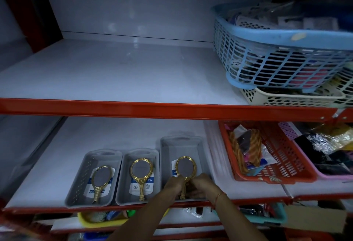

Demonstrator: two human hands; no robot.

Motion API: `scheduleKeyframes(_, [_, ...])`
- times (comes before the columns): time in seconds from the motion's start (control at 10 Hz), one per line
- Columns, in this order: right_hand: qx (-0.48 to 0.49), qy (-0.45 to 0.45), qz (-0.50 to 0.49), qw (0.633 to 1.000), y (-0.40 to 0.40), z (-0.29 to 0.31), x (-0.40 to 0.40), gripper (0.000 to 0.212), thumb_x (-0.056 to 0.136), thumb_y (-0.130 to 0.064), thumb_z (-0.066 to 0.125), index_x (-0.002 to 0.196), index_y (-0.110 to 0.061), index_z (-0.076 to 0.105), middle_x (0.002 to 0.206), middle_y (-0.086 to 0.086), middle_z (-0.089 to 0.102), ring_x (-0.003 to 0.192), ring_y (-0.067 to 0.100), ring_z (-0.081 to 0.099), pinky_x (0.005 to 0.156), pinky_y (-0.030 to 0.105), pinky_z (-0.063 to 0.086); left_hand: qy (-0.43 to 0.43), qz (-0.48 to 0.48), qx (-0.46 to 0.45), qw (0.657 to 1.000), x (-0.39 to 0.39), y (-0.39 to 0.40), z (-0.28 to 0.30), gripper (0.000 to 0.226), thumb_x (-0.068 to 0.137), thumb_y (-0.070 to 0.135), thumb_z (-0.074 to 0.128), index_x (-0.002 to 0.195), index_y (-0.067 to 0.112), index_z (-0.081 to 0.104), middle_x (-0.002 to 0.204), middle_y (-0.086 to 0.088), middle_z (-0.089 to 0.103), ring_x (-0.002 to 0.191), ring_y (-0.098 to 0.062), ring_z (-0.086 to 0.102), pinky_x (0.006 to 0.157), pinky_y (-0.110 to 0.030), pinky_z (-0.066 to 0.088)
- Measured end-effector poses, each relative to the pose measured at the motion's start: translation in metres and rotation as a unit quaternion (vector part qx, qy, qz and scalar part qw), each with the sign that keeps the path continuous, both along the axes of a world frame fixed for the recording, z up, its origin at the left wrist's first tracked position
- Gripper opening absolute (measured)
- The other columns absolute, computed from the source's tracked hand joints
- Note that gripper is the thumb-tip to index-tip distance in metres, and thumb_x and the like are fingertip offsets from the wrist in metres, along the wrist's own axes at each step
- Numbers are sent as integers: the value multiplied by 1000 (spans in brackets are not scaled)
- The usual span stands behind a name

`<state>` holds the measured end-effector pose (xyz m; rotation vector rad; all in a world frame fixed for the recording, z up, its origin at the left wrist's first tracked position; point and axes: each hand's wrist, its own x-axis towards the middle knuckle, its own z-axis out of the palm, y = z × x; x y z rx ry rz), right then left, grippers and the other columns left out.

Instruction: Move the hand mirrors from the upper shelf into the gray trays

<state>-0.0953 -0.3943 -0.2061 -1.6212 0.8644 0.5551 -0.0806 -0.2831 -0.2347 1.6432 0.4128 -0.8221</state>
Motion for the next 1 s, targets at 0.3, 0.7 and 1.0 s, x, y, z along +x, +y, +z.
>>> scheduleKeyframes(0.3, [-8,-12,12,1000,1,6,0,12,84,-7,56,77,-2,64,97,24,71,89,35,71,74,40,61,16,7,2,1000,-1,-2,9,48,100,44,27,92,12,62,111,-15,67,107,-29,63,103,-40,49])
scheduleKeyframes(0.7, [-35,4,25,999,2,6,3,12,83,-1,55,75,-1,63,83,20,69,86,35,71,73,40,62,44,31,-22,998,1,-7,0,63,99,54,19,78,12,62,97,-15,69,102,-29,65,102,-40,50])
scheduleKeyframes(1.0, [-109,-16,24,994,4,14,-2,11,76,-8,61,81,0,67,84,16,72,73,26,71,66,34,62,-10,-9,30,999,-2,15,17,54,102,45,26,75,10,58,91,-13,65,88,-27,64,89,-34,52])
